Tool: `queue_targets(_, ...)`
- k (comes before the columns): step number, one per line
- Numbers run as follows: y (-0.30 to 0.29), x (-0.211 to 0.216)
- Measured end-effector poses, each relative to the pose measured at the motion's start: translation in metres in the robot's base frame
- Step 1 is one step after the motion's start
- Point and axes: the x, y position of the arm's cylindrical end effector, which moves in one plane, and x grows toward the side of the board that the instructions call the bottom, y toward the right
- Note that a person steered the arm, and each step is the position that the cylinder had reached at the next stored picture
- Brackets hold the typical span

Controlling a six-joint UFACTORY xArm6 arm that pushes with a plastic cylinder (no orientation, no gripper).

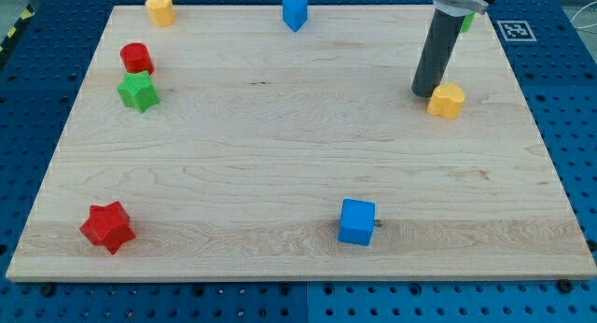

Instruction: Push the yellow heart to the center right

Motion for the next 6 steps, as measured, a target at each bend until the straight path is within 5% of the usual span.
queue_targets(3,0.026,0.044)
queue_targets(6,0.027,0.016)
